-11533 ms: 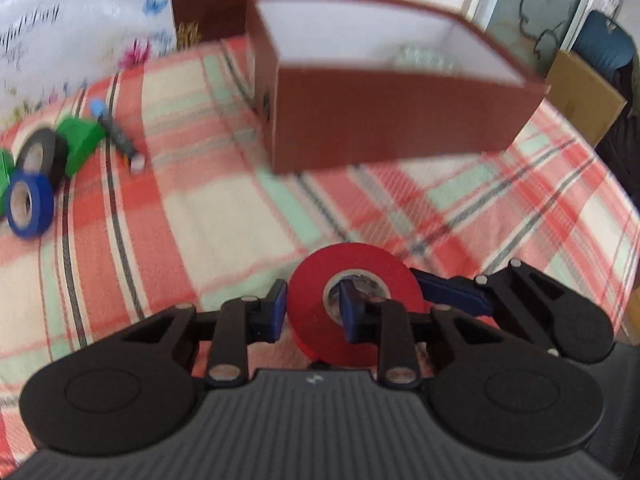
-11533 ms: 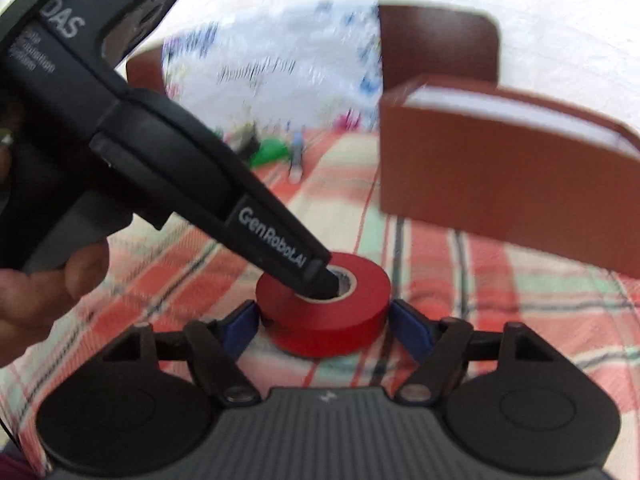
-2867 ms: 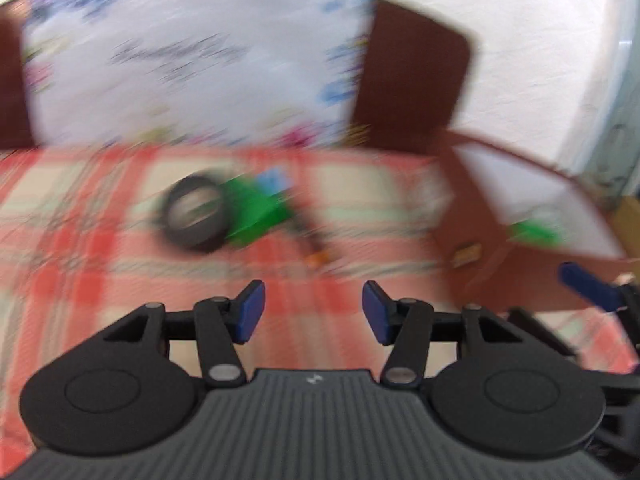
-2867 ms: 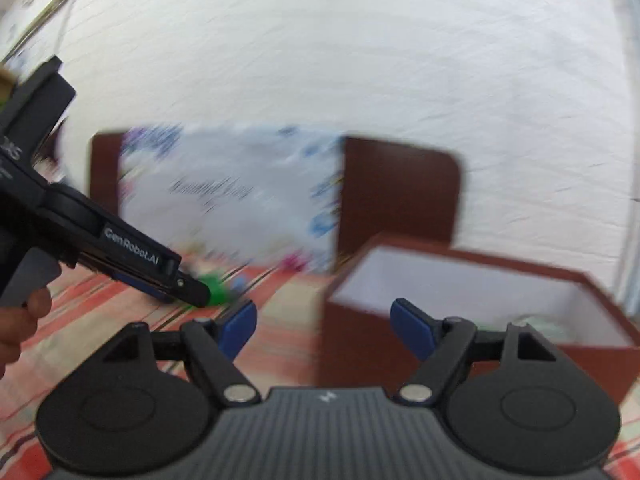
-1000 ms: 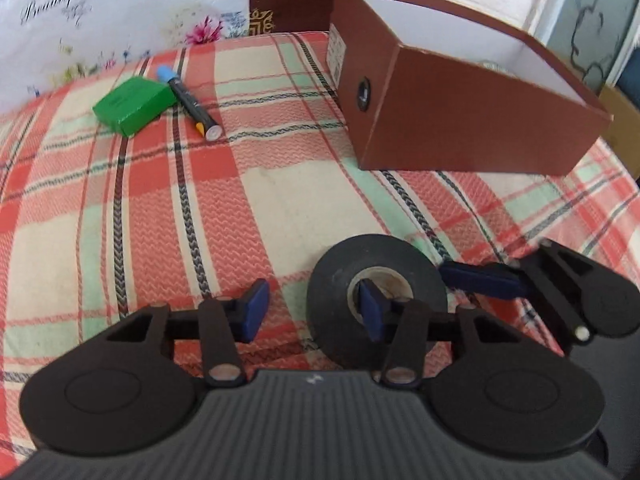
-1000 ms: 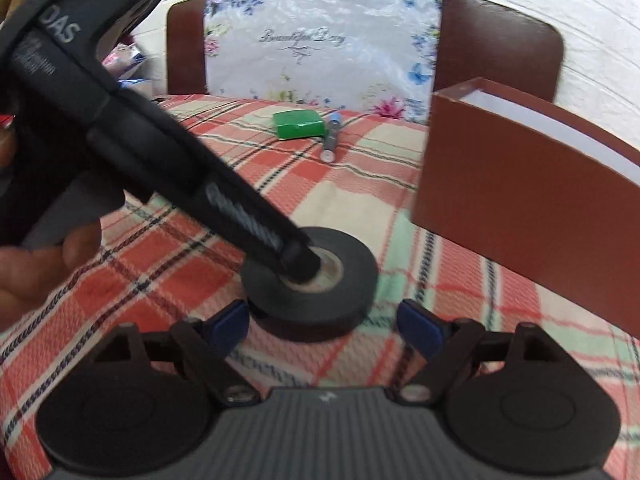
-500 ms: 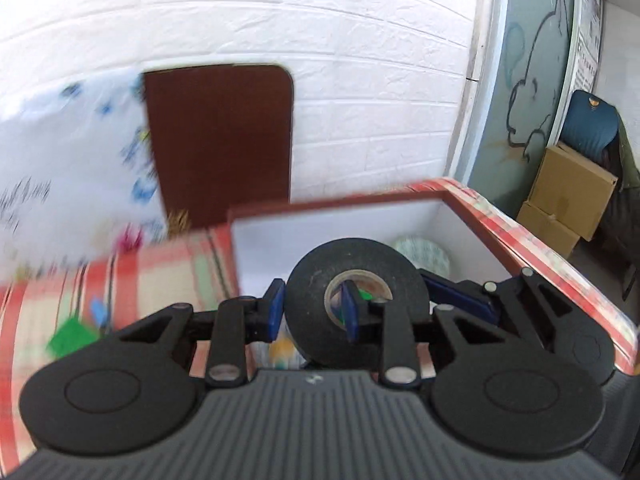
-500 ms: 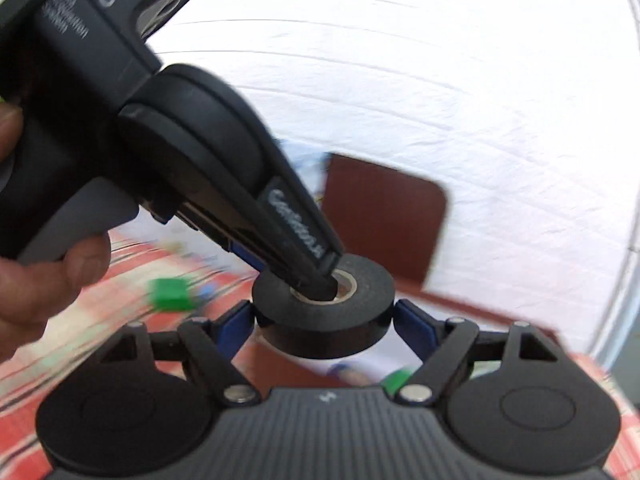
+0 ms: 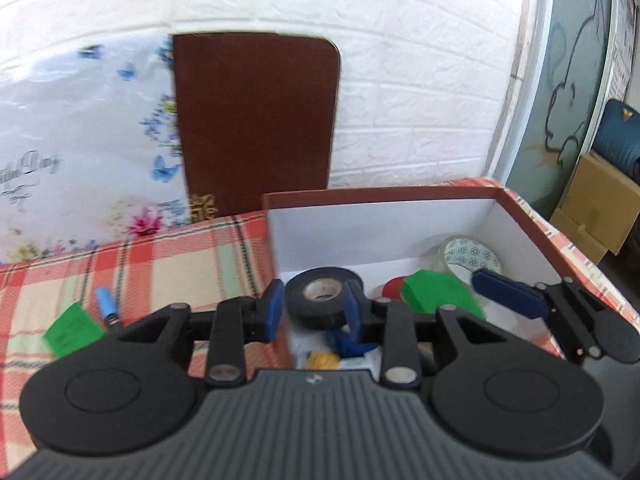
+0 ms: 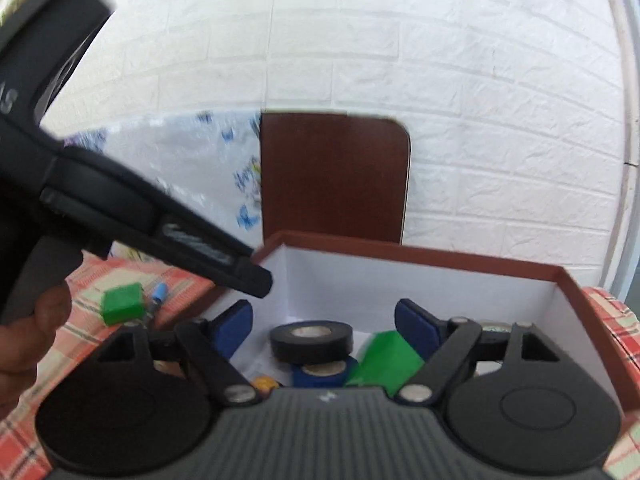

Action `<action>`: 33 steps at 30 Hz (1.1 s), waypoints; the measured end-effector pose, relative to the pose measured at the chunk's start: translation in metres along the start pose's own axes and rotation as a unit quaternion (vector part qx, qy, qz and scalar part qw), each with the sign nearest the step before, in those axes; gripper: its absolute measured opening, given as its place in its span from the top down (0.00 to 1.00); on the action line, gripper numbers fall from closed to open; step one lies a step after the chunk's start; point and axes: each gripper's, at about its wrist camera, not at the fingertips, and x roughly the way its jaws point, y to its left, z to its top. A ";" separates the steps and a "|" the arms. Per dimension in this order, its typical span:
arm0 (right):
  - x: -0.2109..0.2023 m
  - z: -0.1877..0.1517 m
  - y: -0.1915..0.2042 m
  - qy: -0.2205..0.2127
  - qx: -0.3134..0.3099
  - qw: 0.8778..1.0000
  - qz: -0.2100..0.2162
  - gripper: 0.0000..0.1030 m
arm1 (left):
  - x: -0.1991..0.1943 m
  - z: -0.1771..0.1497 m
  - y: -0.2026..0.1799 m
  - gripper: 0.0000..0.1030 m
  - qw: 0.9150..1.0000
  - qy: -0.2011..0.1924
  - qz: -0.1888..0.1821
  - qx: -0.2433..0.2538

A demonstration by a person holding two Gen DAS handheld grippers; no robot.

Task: Organize objects
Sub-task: 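Carry the black tape roll with both grippers into the box and release, then move both grippers to the blue-capped marker and grasp it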

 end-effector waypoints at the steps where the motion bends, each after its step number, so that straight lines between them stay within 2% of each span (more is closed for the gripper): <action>1: -0.015 -0.002 0.005 -0.013 0.003 1.000 0.007 0.21 | -0.014 -0.010 0.008 0.61 1.000 -0.006 0.005 -0.003; 3: -0.038 -0.010 0.019 -0.029 0.003 0.999 0.023 0.21 | -0.037 -0.033 0.027 0.60 1.000 -0.012 0.002 -0.017; 5: -0.052 -0.019 0.035 -0.029 0.000 0.998 0.048 0.21 | -0.050 -0.060 0.049 0.57 0.999 -0.008 0.030 -0.022; 8: -0.051 -0.035 0.078 0.017 -0.017 0.995 0.099 0.22 | -0.049 -0.103 0.092 0.57 0.994 0.045 0.087 -0.050; 10: -0.040 -0.049 0.106 0.060 -0.035 0.990 0.121 0.24 | -0.046 -0.134 0.125 0.57 0.984 0.082 0.144 -0.066; 11: -0.038 -0.057 0.118 0.085 -0.042 0.986 0.134 0.28 | -0.049 -0.146 0.139 0.52 0.980 0.086 0.167 -0.070; 12: -0.032 -0.061 0.127 0.111 -0.046 0.982 0.147 0.29 | -0.062 -0.155 0.155 0.50 0.979 0.062 0.178 -0.074; 14: -0.007 -0.069 0.141 0.173 -0.060 0.969 0.167 0.38 | -0.075 -0.166 0.178 0.46 0.967 0.052 0.239 -0.068; 15: -0.001 -0.071 0.148 0.184 -0.068 0.967 0.165 0.36 | -0.080 -0.172 0.191 0.43 0.961 0.042 0.264 -0.070; 16: 0.001 -0.067 0.152 0.176 -0.072 0.968 0.165 0.37 | -0.086 -0.180 0.205 0.33 0.958 0.025 0.276 -0.081; 17: 0.009 -0.061 0.158 0.179 -0.077 0.967 0.166 0.44 | -0.091 -0.187 0.219 0.29 0.958 0.008 0.262 -0.116; 18: 0.021 -0.053 0.163 0.175 -0.081 0.970 0.149 0.47 | -0.096 -0.189 0.229 0.29 0.958 -0.006 0.246 -0.151; 20: 0.046 -0.036 0.167 0.145 -0.085 0.981 0.101 0.47 | -0.089 -0.184 0.223 0.29 0.953 -0.006 0.269 -0.140; 22: 0.084 -0.019 0.169 0.133 -0.080 0.984 0.083 0.47 | -0.083 -0.182 0.213 0.30 0.954 -0.004 0.279 -0.112; 25: 0.144 -0.009 0.179 0.169 -0.077 0.982 0.032 0.49 | -0.088 -0.185 0.221 0.30 0.955 -0.009 0.265 -0.131; 26: 0.159 -0.011 0.178 0.190 -0.074 0.979 0.017 0.55 | -0.087 -0.185 0.224 0.30 0.955 -0.010 0.264 -0.132; 27: 0.164 -0.013 0.175 0.185 -0.056 0.981 0.021 0.58 | -0.087 -0.184 0.225 0.29 0.955 -0.010 0.265 -0.130; 28: 0.164 -0.015 0.173 0.187 -0.043 0.981 0.034 0.76 | -0.087 -0.185 0.225 0.29 0.955 -0.010 0.265 -0.129; 29: 0.159 -0.016 0.174 0.189 -0.042 0.980 0.041 0.83 | -0.086 -0.184 0.224 0.30 0.956 -0.010 0.264 -0.132; 30: 0.151 -0.018 0.177 0.189 -0.051 0.980 0.036 0.83 | -0.088 -0.187 0.226 0.30 0.956 -0.012 0.261 -0.134; 33: 0.111 -0.031 0.176 0.190 -0.054 0.978 0.060 0.83 | -0.091 -0.190 0.225 0.30 0.956 -0.012 0.260 -0.134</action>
